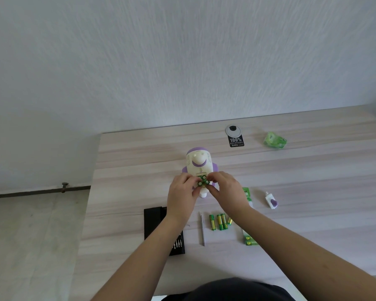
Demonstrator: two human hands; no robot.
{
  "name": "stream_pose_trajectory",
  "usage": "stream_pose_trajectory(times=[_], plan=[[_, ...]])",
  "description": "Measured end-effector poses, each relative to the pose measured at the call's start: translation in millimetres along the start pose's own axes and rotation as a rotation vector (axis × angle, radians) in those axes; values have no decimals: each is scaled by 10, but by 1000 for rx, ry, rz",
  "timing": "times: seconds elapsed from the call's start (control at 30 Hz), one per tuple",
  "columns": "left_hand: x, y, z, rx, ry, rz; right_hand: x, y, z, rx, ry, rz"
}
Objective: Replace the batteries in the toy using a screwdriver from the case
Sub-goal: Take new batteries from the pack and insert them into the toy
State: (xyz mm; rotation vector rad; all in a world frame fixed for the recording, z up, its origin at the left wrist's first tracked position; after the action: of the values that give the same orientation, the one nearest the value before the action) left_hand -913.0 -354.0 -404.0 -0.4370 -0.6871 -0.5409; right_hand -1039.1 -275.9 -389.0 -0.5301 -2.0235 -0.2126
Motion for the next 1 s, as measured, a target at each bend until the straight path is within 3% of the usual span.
stream_pose_trajectory(times=[0.47, 0.67, 0.83, 1.0], plan=[[-43, 41, -119, 6, 28, -43, -87, -12, 68, 2, 10, -21], [6, 79, -199, 75, 89, -65, -103, 6, 64, -232, -193, -54], [10, 74, -248, 94, 124, -108, -163, -54, -20, -288, -306, -171], [-6, 84, -285, 114, 134, -141, -283, -133, -101, -246, -170, -200]])
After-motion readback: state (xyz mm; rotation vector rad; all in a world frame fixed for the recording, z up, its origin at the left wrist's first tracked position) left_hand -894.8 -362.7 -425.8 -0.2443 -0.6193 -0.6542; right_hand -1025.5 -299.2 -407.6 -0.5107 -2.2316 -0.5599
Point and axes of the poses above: each hand's wrist, its own y-axis away from the middle knuckle, its own x-axis out of the back of the hand, z = x × y, the point moved 2 cm from there along -y, towards the middle knuckle, and after that the axes turned 9 degrees about y, right-handed, at the moved point
